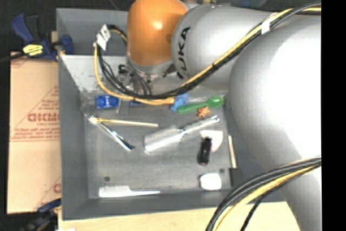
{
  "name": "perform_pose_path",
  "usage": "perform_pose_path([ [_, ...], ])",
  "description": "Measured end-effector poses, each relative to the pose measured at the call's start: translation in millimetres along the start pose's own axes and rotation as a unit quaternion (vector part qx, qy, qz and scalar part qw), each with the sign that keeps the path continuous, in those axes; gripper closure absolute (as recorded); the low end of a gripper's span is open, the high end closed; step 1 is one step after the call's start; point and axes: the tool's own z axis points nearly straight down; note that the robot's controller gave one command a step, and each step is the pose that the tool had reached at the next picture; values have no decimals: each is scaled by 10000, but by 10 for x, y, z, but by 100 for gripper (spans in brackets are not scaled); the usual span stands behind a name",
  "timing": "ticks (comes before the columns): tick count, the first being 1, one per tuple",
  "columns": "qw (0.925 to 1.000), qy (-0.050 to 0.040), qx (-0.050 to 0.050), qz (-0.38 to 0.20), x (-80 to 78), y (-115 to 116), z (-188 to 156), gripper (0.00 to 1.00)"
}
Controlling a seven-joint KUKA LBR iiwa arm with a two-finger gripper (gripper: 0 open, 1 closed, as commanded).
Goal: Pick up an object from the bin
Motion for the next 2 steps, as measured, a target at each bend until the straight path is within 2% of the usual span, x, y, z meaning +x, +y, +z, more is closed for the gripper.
perform_pose_path([
  [2,10000,-38,-17,8,-20,4,-205,100],
])
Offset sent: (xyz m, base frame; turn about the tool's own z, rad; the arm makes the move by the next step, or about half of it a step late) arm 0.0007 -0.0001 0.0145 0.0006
